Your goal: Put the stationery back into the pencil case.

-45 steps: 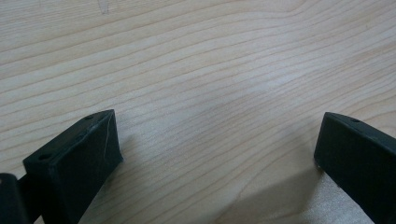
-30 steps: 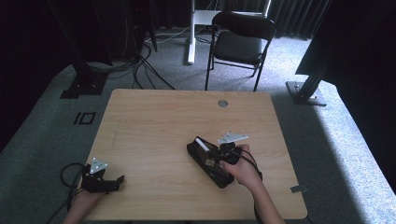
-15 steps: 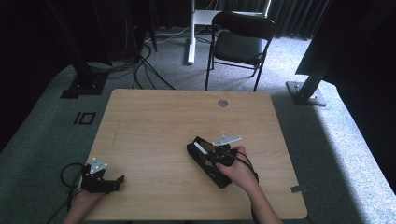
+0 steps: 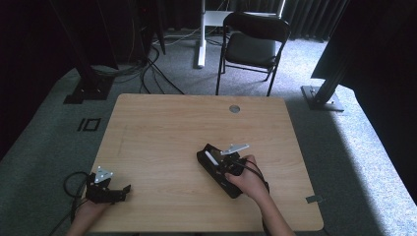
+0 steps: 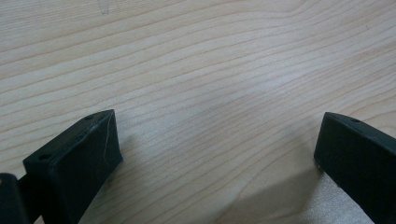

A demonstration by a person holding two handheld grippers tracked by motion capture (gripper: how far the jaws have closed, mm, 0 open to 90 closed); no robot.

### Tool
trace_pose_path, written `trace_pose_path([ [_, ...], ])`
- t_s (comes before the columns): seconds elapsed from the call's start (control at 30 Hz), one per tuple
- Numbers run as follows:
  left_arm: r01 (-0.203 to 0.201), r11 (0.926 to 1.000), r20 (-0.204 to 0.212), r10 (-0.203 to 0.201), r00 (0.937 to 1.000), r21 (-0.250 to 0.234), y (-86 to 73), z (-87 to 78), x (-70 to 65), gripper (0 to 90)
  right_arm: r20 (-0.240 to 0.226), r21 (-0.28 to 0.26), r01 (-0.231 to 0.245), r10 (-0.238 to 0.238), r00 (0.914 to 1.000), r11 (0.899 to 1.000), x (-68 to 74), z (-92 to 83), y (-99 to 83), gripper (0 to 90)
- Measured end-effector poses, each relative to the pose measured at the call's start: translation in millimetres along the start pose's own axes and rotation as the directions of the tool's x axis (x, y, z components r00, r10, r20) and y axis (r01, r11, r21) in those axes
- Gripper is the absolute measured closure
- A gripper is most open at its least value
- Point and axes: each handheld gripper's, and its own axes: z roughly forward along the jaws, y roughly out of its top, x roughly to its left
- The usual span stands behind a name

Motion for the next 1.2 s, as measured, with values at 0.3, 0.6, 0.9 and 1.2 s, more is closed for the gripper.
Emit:
trace_pose_path([
  [0.3, 0.000, 1.0000, 0.000, 0.000, 1.0000, 0.000, 0.0, 0.0, 0.0, 0.6, -0.012, 0.047, 0.019, -0.019, 0.9997, 0.999, 7.1, 9.3, 2.4, 78.6],
  [0.6, 0.001, 1.0000, 0.000, -0.001, 1.0000, 0.000, 0.0, 0.0, 0.0, 0.6, -0.024, 0.087, 0.013, -0.011, 0.9996, 0.996, 5.9, 16.0, 6.4, 78.4],
  [0.9, 0.001, 1.0000, 0.000, -0.001, 1.0000, 0.000, 0.0, 0.0, 0.0, 0.6, -0.035, 0.087, -0.008, 0.011, 0.9993, 0.996, 1.7, 16.4, 5.8, 75.8],
  [1.2, 0.001, 1.0000, 0.000, -0.001, 1.0000, 0.000, 0.0, 0.0, 0.0, 0.6, -0.038, 0.036, -0.007, 0.009, 0.9992, 0.999, 1.0, 1.7, 11.1, 73.8],
])
